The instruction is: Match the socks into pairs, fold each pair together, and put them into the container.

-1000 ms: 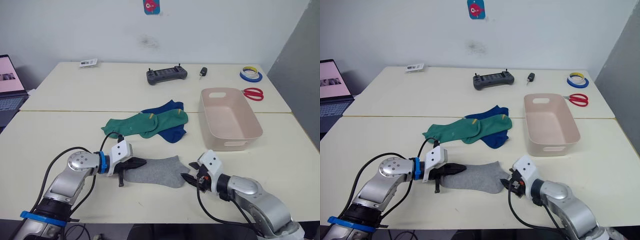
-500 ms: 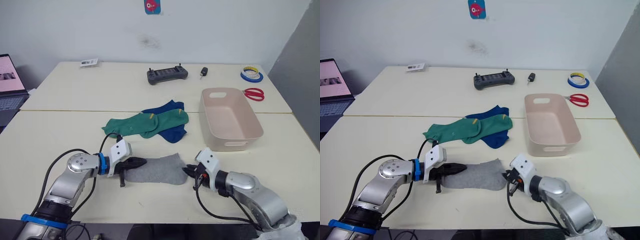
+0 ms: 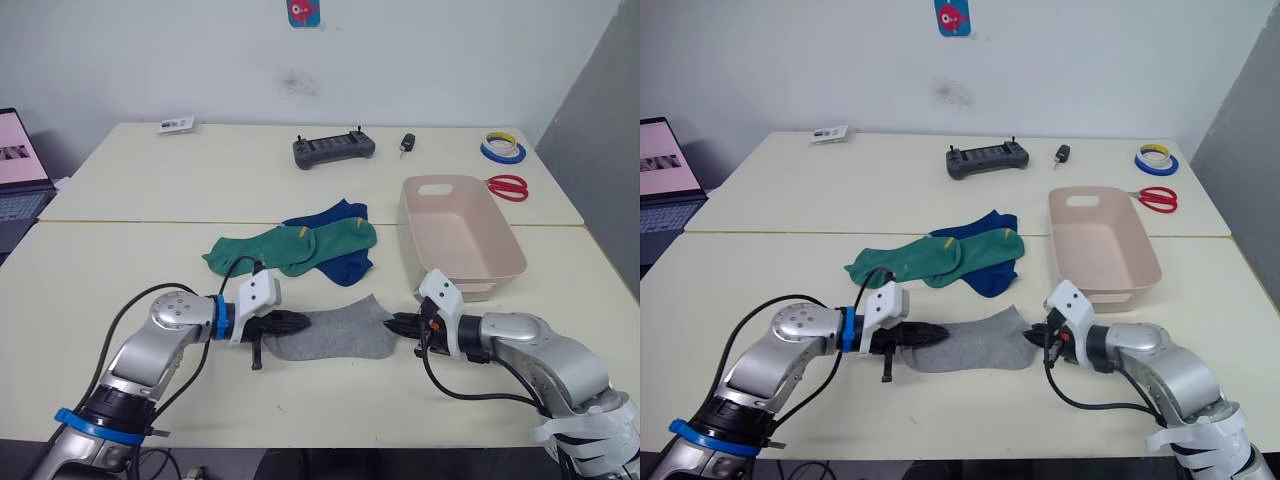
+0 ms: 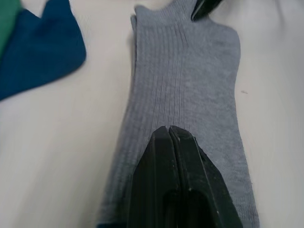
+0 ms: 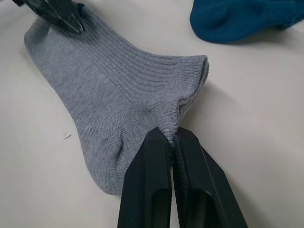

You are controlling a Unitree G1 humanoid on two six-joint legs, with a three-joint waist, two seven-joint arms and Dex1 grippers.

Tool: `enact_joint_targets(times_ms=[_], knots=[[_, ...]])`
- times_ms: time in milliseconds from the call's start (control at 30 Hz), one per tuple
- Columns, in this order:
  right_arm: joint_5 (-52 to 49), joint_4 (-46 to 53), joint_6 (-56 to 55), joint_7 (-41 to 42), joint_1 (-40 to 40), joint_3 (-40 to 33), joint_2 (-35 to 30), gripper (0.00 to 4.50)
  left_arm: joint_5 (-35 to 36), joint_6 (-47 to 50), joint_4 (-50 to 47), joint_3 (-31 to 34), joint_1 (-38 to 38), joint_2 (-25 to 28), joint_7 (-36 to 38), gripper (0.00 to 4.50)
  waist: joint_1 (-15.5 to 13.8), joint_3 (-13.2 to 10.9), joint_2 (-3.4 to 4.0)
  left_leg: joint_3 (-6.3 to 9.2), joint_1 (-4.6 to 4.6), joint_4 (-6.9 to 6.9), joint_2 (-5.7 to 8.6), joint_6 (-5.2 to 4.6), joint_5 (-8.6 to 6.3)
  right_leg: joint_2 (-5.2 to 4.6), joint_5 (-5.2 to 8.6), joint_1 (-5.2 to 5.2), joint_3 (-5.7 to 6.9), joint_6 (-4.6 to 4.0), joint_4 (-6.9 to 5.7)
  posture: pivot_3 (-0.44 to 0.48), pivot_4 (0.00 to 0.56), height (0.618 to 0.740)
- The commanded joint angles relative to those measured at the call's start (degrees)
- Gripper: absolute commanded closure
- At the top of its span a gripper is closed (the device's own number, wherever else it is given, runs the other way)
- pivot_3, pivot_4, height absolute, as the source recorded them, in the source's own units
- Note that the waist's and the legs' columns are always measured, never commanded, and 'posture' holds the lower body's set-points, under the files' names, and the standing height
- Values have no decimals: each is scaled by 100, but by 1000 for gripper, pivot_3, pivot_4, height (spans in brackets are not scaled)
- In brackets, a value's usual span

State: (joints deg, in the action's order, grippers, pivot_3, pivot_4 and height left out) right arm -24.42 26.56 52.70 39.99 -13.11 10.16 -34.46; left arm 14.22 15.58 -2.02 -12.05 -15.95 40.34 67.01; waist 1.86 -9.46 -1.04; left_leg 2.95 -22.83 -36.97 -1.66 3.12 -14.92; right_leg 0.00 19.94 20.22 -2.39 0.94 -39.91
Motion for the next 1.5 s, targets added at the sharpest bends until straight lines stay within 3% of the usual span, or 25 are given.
enact_joint_targets(times_ms=[33, 367, 533, 800, 1167, 1500], knots=[[-178, 249, 92, 17, -117, -107, -3, 4492, -32, -43, -28, -41, 10, 8, 91, 4500, -2, 0, 0, 0, 0, 0, 0, 0, 0, 0, 0, 0, 0, 0, 0, 0, 150, 740], [-1150, 768, 1065, -87, -590, -434, 200, 4492, -362, -237, 567, -209, -71, -5, 21, 4500, 2, 0, 1, 1, 4, 0, 0, 0, 0, 0, 0, -3, 0, 0, -2, 0, 150, 740], [-1920, 713, 1959, -489, -1189, -473, 1026, 4492, -370, -307, 671, -234, -71, 5, 24, 4500, 5, 2, 2, 4, 7, 0, -1, 0, 0, 0, 0, -5, 1, 0, -4, 0, 150, 740], [-1576, -191, 1873, -1025, -1499, 123, 1994, 4492, -260, -259, 604, -109, -37, -10, -44, 4500, 4, 3, 3, 4, 6, 0, 0, 0, 0, -2, 0, -2, 2, -1, -6, 0, 150, 740], [-1432, -386, 1549, -950, -1442, 430, 1946, 4492, 198, 229, -27, 443, 77, 730, 288, 4500, 62, -1, 8, 9, 1, 4, -6, -1, 0, 3, 0, 8, 2, -1, -6, 0, 150, 740], [-1091, -1039, 1210, -937, -1642, 1014, 2305, 4492, -171, 19, 354, 210, 204, 462, 132, 4500, 52, -2, 8, 5, 0, 2, -1, -1, 0, -1, 0, 7, 2, 0, -4, 0, 150, 740]])
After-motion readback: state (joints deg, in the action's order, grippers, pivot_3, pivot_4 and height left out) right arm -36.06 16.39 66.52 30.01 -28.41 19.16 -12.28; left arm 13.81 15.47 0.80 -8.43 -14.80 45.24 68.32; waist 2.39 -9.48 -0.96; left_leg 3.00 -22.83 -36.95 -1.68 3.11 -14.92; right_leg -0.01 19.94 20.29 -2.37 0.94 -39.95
